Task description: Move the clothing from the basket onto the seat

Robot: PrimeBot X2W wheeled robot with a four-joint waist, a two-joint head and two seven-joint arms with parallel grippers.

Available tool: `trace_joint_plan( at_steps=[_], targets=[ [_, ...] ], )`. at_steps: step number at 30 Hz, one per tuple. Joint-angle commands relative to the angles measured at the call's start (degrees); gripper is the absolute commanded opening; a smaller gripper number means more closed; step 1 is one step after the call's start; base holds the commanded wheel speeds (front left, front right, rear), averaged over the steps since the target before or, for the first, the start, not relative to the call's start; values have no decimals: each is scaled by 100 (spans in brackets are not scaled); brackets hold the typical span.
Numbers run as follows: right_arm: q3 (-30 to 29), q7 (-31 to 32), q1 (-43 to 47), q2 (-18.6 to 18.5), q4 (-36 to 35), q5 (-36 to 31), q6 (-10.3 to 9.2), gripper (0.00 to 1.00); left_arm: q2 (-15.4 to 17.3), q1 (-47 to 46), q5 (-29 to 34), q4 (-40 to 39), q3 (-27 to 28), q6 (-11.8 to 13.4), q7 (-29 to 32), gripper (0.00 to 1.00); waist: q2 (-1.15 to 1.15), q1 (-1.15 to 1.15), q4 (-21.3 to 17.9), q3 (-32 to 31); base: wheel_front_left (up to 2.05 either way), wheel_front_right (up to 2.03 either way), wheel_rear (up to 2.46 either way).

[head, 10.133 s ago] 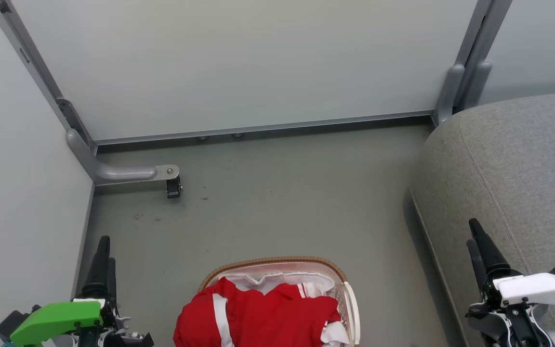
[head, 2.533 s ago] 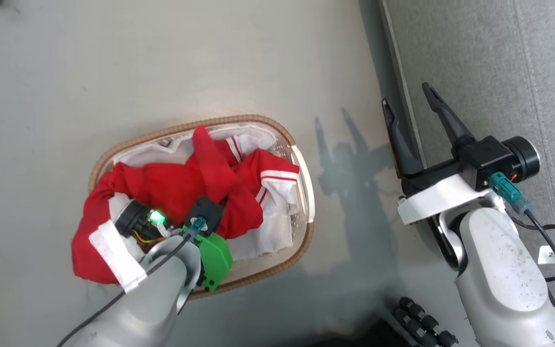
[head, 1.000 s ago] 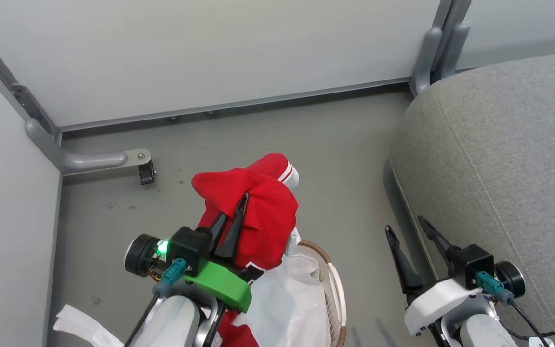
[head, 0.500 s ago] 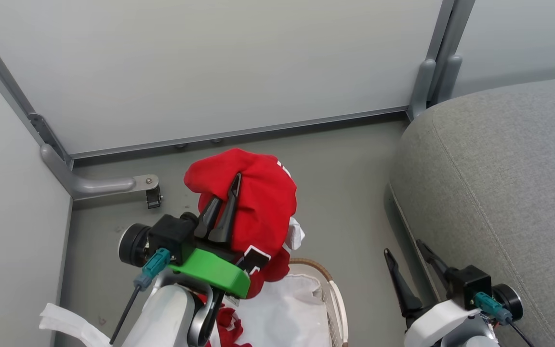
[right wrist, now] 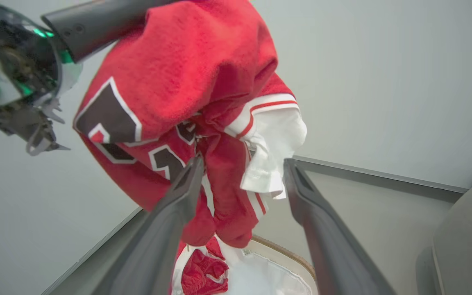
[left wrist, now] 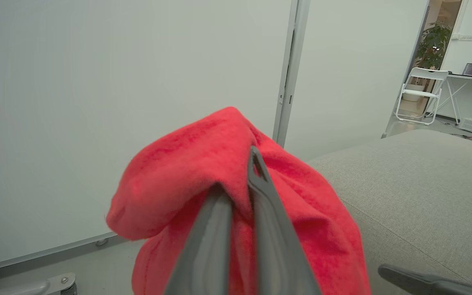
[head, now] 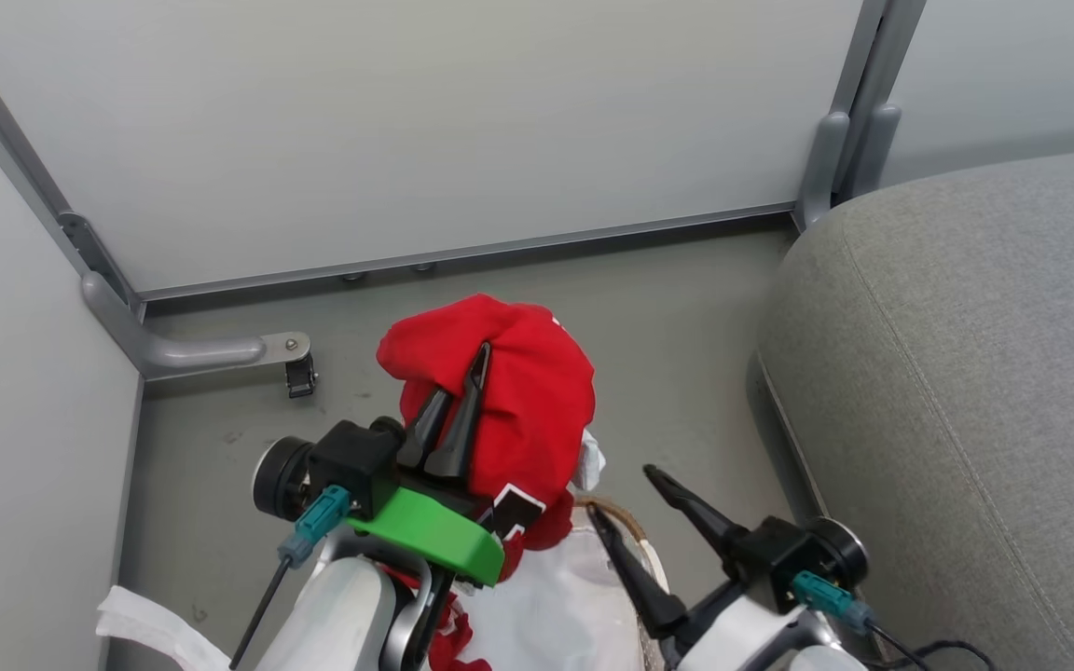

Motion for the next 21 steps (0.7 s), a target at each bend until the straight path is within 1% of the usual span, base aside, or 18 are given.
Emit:
trace_joint_plan(
  at_steps=[1, 5, 9, 16, 21],
  targets=[
    [170, -28, -104, -39, -28, 152, -6, 100, 7, -41, -60, 4, -6, 19, -23, 0, 0, 0, -1, 13, 0, 0, 0],
    [730, -28, -416, -49, -27, 541, -6, 100, 7, -73, -83, -5, -72, 48, -23, 0, 0, 0, 4, 43, 0, 0, 0],
    [1042, -28, -649, -25, 17, 842, -6, 100, 6, -82, -82, -26, -169, 59, -23, 0, 0, 0, 35, 62, 0, 0, 0],
    [1290, -28, -929, 21, 229, 1210, -6, 100, 7, -115, -147, -69, -406, 84, -23, 0, 0, 0, 136, 110, 0, 0, 0],
    [1448, -28, -1072, 47, 130, 1464, -3, 100, 6, -100, -209, -61, -573, 102, -22, 0, 0, 0, 176, 144, 0, 0, 0]
  ],
)
